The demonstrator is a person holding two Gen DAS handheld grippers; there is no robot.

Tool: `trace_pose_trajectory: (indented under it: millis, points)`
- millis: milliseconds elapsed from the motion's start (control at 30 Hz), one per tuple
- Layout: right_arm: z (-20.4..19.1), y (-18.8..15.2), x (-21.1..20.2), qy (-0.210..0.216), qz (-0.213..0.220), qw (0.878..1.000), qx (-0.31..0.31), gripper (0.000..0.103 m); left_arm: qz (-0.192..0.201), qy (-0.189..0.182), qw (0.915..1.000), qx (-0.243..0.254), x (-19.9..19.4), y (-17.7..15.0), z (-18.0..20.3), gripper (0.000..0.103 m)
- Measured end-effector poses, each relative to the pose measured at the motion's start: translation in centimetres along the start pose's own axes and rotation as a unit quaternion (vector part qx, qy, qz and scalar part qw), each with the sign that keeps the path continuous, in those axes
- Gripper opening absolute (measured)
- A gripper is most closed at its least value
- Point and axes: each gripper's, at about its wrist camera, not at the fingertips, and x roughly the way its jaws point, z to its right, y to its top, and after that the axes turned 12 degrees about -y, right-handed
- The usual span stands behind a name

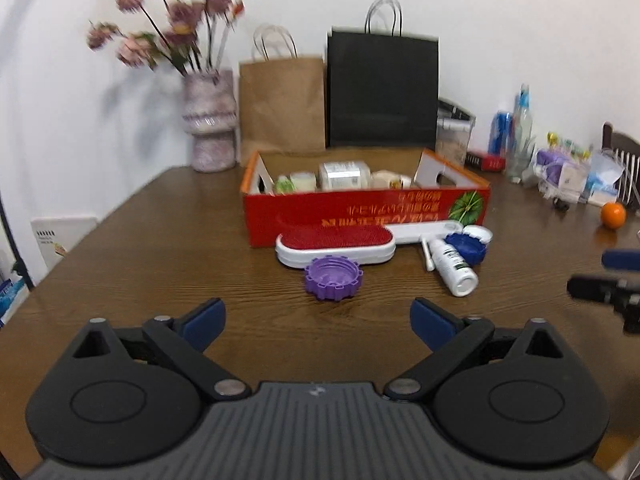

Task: Organize rigid objects
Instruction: 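Grasp the purple lid with the left tool while the right tool grasps the white cap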

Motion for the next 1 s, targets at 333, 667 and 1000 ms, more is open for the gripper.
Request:
trace_pose_trajectory:
  millis: [333,667,1000]
  points:
    - [2.8,3.8,13.9,-0.010,-0.050,0.999,0.009,0.059,-0.065,-0.031,0.9974,0.009,10.1,2.0,-1.6,0.091]
    - [3.1,3.7,20.1,0.000,-0.097,0.995,0.012,0.007,-0.079,-0.052,0.9955,0.000,12.2,2.2,-2.3,0.055]
    - [3.1,2.8,12.2,-0.028,-0.051,0.998,0.016,0.003,-0.015,-0.034,0.9992,-0.012,4.8,2.4,-0.4,0.055]
